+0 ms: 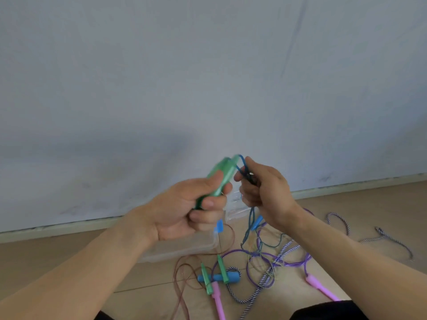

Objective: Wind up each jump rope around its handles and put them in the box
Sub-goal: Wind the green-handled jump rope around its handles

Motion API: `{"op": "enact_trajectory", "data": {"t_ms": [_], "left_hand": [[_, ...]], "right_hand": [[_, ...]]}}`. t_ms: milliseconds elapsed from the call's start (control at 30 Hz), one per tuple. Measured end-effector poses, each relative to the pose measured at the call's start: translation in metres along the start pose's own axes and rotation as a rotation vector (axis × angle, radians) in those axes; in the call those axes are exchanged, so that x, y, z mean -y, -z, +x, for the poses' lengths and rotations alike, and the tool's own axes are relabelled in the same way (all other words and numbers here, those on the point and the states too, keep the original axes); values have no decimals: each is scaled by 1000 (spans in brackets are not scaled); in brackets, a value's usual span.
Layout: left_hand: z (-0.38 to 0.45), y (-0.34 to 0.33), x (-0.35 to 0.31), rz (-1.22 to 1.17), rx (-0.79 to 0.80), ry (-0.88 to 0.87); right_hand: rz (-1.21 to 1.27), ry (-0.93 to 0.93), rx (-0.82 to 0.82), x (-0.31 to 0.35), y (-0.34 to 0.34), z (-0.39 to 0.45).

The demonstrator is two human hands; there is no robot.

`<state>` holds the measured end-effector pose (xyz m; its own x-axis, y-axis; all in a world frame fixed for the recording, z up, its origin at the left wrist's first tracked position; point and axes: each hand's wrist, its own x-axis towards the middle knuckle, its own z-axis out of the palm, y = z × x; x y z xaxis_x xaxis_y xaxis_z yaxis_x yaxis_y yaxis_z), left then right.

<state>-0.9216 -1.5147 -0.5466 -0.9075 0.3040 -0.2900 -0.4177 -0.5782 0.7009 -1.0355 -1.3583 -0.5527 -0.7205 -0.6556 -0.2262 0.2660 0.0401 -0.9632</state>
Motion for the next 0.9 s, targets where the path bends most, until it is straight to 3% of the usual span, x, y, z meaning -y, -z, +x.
{"op": "enact_trajectory", "data": {"t_ms": [133,367,467,567,633,700,800,900], "left_hand": [[-12,10,-20,52,-137,-103],[0,7,2,381,-496,-110],[6,10,10,645,-618,-149],[6,19,17,1067,-566,-101],[4,24,20,1465,-463,52],[5,23,26,1684,-356,206],[10,14,42,1787,-149,345],[12,10,43,1736,-52,354]], "right_hand": [[-413,309,-64,3,-12,-10],[-877,250,65,-21,-23,-11],[-1035,262,99,-21,-23,-11],[-1209,278,158,-23,-20,-14],[-1334,264,304,-27,-21,-18],[-1414,222,472,-31,-23,-22],[-1404,72,620,-28,-19,-21],[-1308,-81,662,-21,-8,-15]]}}
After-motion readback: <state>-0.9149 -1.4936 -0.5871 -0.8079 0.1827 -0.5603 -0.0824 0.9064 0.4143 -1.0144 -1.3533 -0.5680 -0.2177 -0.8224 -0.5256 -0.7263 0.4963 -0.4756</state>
